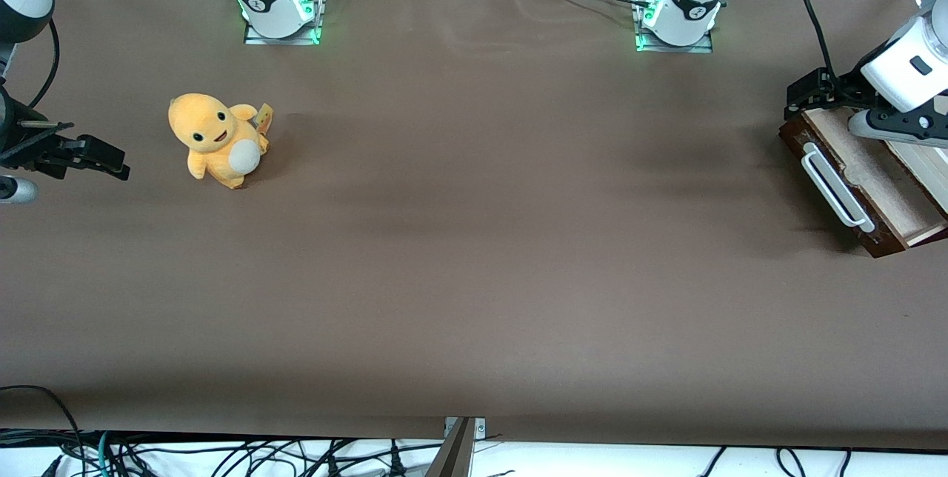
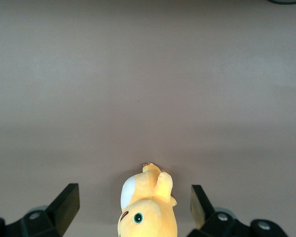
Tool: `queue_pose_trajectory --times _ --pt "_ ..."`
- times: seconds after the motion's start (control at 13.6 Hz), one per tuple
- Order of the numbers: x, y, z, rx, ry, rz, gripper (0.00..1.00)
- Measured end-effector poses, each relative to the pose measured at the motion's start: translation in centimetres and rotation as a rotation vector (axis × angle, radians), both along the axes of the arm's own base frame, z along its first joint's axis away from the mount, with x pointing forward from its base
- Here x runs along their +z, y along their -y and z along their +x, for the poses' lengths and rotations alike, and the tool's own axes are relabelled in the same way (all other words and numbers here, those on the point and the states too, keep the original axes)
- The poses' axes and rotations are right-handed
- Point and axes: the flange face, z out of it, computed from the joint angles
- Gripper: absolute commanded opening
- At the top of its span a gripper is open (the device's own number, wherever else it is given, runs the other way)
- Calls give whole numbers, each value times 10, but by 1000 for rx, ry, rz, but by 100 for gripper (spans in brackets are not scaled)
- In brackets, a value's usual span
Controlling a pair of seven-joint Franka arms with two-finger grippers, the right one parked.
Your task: Open lower drawer with left arm only
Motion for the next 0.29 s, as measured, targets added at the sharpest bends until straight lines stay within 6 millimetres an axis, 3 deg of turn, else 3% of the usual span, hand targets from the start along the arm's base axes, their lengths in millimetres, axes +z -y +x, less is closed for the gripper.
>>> queue_pose_trajectory --times 0.29 --pt "-1 1 1 16 1 2 100"
